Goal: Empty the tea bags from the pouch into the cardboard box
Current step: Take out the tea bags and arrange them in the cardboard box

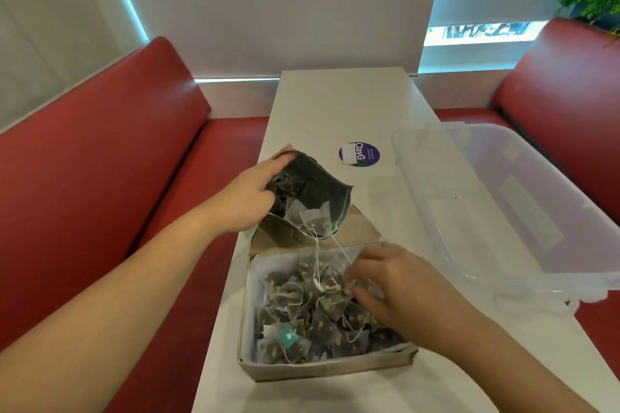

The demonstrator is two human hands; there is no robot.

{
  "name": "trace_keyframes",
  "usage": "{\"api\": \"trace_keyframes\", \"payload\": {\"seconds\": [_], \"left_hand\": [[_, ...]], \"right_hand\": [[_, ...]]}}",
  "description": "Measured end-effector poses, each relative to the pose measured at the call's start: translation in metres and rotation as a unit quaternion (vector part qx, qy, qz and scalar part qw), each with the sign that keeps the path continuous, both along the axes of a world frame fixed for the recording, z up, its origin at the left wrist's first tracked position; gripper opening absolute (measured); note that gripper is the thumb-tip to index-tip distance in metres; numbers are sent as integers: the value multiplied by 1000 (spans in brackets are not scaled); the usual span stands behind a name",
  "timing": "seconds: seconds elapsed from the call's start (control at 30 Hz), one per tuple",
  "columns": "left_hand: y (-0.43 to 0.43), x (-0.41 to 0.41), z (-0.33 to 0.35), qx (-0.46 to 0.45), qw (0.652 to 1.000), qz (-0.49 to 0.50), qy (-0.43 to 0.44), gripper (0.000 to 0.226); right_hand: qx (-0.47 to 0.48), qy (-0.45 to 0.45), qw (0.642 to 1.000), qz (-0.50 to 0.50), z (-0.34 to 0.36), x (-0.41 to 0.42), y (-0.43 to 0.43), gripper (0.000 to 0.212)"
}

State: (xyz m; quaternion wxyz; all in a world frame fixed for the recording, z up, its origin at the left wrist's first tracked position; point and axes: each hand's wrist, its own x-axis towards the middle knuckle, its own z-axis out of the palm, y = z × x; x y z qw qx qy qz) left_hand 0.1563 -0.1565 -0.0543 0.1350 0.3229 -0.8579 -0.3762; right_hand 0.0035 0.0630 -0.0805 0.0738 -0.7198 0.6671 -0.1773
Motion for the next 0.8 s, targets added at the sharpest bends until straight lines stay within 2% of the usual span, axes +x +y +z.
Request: {"api": "trace_keyframes", "payload": {"seconds": [0.1,0.23,0.33,0.4,0.47,0.53,0.57,0.67,0.8], "left_hand": [[2,0,-2,-4,1000,-5,2,84],[7,-1,-2,-1,1000,-14,4,84],[10,-2,-2,-5,1000,-17,1,83],[10,-2,-2,-7,1000,-16,0,83],[10,-3,-3,-7,1000,-13,-1,84],[10,-3,-3,-8,1000,-11,-1,84],[11,-4,-3,-8,1000,-11,-1,85],[13,-5,-3,-18,1000,-14,-3,84],[12,-4,0,-31,999,-8,-8,84]], "right_hand": [[-58,-47,997,-37,-1,3,-22,14],[-75,-40,996,-27,-5,14,-69,34],[24,26,999,15,-2,18,-103,64],[150,83,985,34,5,18,-123,68],[249,124,960,39,10,18,-135,57],[286,137,948,31,13,20,-139,32],[280,140,949,32,14,21,-139,24],[236,134,962,25,13,21,-131,20],[73,15,997,9,8,9,-99,20]]}}
